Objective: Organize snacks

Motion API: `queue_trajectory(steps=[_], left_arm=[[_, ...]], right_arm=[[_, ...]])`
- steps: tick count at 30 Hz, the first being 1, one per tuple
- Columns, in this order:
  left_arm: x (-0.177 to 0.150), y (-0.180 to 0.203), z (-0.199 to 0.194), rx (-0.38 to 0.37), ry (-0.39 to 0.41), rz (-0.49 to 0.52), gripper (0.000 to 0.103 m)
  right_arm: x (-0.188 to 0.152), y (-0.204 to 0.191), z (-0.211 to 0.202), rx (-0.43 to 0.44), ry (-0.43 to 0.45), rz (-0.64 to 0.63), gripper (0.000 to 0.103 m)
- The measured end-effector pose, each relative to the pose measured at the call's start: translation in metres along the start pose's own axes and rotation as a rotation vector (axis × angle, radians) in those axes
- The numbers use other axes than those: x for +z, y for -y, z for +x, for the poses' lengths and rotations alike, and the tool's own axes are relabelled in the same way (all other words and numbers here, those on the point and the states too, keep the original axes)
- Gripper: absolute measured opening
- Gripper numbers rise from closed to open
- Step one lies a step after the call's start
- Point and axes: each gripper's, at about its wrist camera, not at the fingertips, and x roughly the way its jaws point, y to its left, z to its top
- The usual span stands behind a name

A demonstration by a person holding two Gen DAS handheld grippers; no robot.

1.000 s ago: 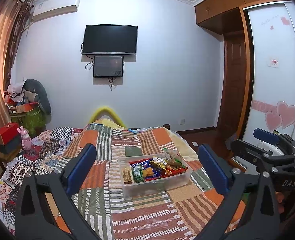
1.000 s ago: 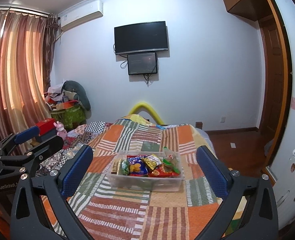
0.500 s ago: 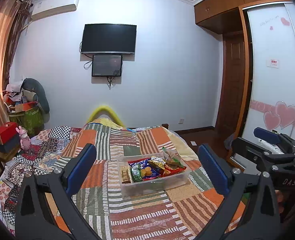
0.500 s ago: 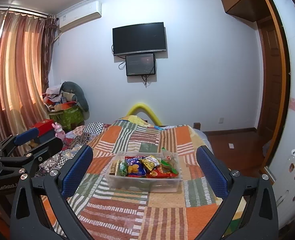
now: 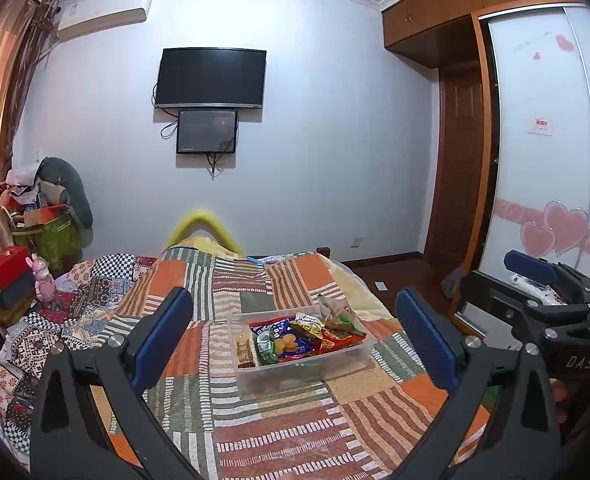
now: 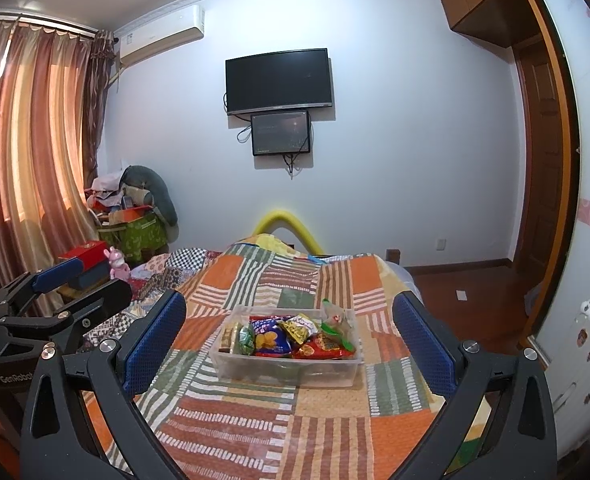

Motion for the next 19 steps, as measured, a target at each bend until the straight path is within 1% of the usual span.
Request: queue_trajectory(steps=[19], left_arm=[[0.0002,-0.0031,0.0025,-0.020,-0.018,-0.010,0.103]], right_arm=[[0.0026,-0.0012,-0.0003,0.002,-0.001,0.003,0.103]])
